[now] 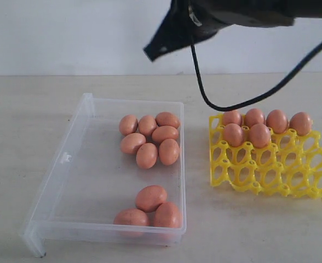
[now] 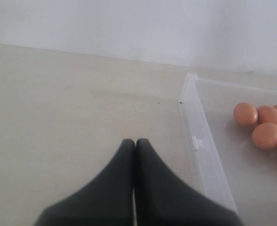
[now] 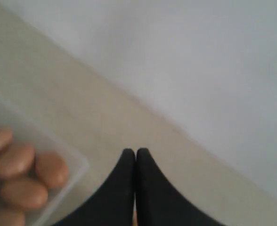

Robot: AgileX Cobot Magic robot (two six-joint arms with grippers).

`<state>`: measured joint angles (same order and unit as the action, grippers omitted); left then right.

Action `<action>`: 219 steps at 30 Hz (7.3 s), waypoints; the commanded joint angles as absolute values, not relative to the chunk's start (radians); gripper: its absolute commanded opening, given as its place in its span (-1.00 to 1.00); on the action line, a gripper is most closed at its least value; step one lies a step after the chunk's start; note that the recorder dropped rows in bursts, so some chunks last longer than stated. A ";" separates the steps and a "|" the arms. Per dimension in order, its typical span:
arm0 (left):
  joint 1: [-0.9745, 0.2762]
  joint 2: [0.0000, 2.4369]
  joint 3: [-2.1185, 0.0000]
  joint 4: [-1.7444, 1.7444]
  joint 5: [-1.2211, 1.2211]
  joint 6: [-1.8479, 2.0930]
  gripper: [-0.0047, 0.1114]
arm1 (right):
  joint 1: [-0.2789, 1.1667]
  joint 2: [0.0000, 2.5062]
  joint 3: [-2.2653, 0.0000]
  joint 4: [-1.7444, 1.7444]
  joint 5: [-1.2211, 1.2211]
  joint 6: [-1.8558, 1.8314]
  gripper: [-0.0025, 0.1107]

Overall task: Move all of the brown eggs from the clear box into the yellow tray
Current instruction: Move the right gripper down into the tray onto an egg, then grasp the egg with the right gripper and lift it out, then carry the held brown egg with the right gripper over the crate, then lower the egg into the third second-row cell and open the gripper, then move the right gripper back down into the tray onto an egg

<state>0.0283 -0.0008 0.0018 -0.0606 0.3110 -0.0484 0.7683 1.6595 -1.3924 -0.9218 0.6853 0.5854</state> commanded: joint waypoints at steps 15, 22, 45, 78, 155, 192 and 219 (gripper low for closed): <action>0.023 0.000 0.000 -0.063 0.304 -0.049 -0.99 | 0.767 1.956 -1.676 0.157 1.206 -0.881 -0.05; 0.023 0.000 0.000 -0.063 0.304 -0.049 -0.99 | 0.767 2.056 -1.676 0.197 1.142 -0.954 0.18; 0.023 0.000 0.000 -0.063 0.304 -0.049 -0.99 | 0.767 2.186 -1.676 0.184 1.158 -0.975 0.18; 0.023 0.000 0.000 -0.063 0.304 -0.049 -0.99 | 0.767 1.878 -1.678 0.098 0.717 -0.473 -0.96; 0.023 0.000 0.000 -0.063 0.304 -0.049 -0.99 | -0.247 1.897 -0.671 -1.022 -0.899 0.797 -0.96; 0.023 0.000 0.000 -0.063 0.304 -0.049 -0.99 | -0.247 1.860 -0.671 -0.990 -1.008 0.918 0.12; 0.023 0.000 0.000 -0.063 0.304 -0.049 -0.99 | 0.608 1.534 -1.367 -0.525 0.757 0.290 -0.96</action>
